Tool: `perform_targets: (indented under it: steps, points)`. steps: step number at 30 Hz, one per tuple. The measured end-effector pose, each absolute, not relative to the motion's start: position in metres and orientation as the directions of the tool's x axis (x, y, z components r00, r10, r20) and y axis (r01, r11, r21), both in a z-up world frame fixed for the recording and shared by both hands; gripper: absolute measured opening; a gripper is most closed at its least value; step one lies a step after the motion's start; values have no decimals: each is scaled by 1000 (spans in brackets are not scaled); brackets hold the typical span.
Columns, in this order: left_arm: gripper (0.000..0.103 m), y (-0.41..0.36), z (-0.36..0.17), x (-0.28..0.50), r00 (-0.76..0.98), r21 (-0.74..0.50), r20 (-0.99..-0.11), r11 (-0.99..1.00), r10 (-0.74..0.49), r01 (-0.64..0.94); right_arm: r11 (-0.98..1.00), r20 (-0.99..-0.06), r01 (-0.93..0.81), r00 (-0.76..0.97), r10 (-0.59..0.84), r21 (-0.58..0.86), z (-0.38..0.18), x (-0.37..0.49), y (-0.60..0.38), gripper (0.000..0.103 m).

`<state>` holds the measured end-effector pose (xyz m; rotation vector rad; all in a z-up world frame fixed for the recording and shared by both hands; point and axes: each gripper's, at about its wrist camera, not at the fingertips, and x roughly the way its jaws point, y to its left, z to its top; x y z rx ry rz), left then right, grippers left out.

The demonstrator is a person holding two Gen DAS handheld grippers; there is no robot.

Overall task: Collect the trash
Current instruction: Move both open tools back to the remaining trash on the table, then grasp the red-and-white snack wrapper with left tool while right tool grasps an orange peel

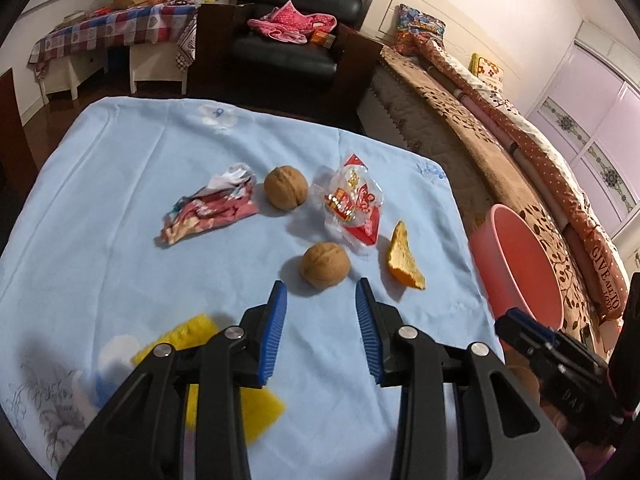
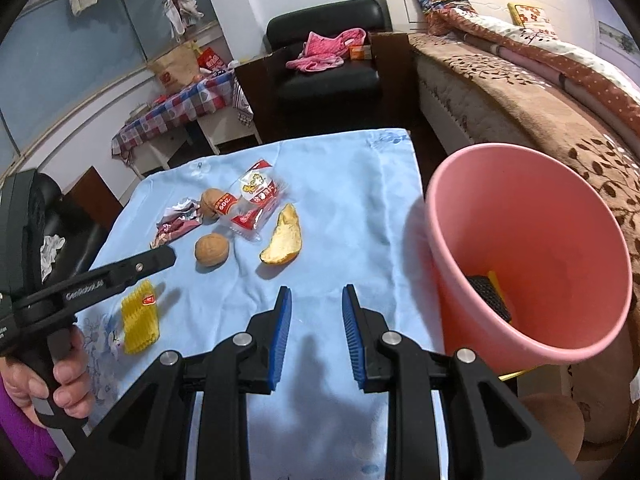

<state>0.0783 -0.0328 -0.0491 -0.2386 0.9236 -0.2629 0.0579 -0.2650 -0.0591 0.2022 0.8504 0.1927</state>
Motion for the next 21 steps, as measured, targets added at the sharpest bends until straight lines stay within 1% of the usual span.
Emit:
perform_targets:
  steps: [4, 13, 21]
  points:
    - [35, -37, -53, 94, 566, -316, -757, 941, -325, 118, 962, -729, -91, 634, 256, 259, -63, 66, -265, 25]
    - [35, -51, -43, 130, 583, -310, -742, 940, -331, 140, 953, -734, -108, 616, 287, 282, -68, 91, -255, 25]
    - [35, -65, -62, 163, 556, -307, -766, 944, -322, 123, 953, -741, -119, 605, 292, 279, -72, 110, -247, 25]
